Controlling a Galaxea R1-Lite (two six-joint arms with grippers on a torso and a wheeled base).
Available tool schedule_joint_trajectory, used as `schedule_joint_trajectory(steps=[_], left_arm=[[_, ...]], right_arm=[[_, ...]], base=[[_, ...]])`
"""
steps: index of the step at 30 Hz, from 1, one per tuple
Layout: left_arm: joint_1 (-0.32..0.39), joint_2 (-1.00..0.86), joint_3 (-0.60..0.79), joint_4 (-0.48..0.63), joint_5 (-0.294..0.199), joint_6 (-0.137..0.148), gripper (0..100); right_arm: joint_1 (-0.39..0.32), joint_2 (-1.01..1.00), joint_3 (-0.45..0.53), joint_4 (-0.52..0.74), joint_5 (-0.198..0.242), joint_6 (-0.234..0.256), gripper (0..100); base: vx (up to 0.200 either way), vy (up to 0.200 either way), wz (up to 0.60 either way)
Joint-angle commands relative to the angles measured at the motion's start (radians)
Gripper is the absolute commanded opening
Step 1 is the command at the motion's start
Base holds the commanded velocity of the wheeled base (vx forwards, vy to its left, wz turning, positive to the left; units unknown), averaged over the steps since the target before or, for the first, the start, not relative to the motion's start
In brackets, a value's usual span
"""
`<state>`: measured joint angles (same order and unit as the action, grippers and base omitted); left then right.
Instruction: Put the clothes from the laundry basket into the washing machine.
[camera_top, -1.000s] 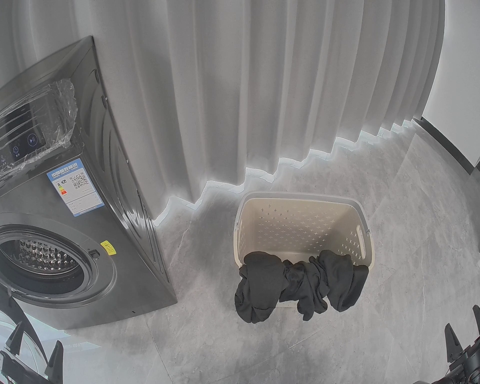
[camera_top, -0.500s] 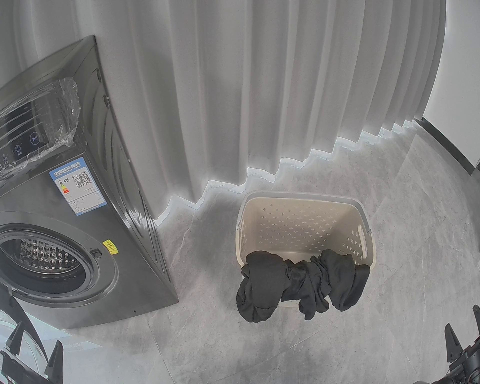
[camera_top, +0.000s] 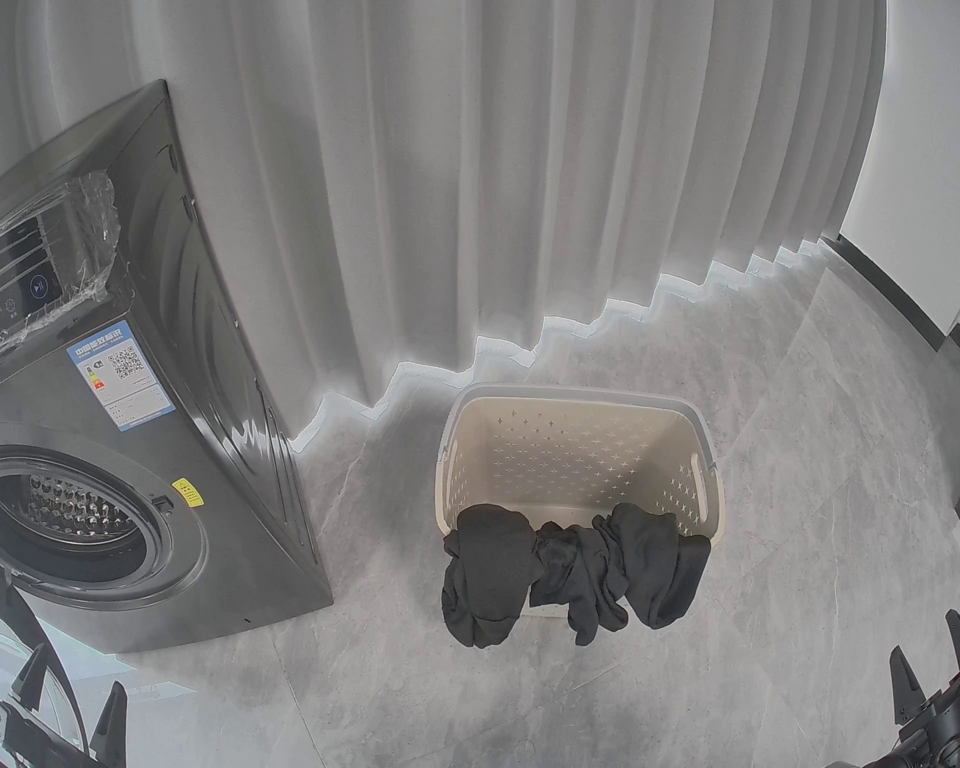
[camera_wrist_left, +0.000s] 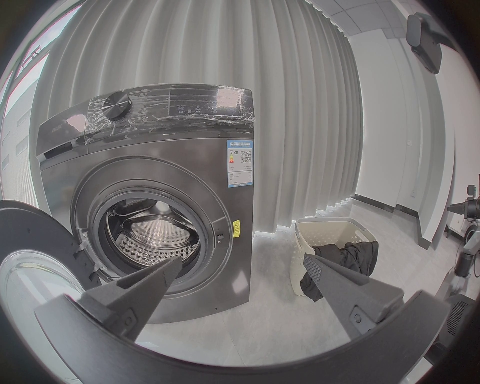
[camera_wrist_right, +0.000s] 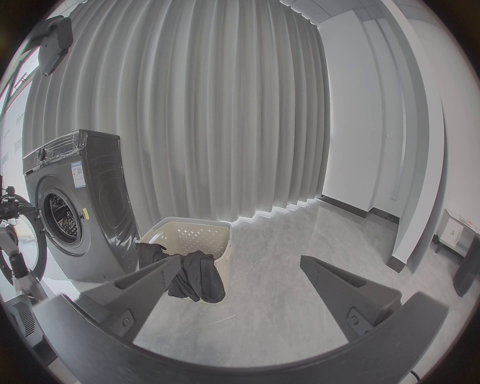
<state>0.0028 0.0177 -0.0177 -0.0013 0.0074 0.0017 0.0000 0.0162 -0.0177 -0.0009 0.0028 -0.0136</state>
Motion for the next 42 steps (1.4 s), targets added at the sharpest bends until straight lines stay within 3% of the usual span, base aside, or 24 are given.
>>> schedule_joint_trajectory(steps=[1,29,35,42], left_arm=[[0.000,-0.013,0.018,0.000,0.000,0.000,100],[0.000,-0.013,0.018,0.000,0.000,0.000,100],[0.000,-0.015,0.018,0.000,0.000,0.000,100],[0.000,-0.013,0.018,0.000,0.002,0.000,100]], right_arm=[[0.000,-0.013,0.018,0.001,0.000,0.000,100],[0.000,-0.013,0.018,0.001,0.000,-0.002,100],[0.000,-0.013,0.018,0.001,0.000,-0.002,100],[-0.002,-0.013,0.018,-0.001,0.000,0.001,100]], base=[[0.000,0.000,0.00],[0.000,0.000,0.00],[0.000,-0.200,0.00],[0.000,0.000,0.00]])
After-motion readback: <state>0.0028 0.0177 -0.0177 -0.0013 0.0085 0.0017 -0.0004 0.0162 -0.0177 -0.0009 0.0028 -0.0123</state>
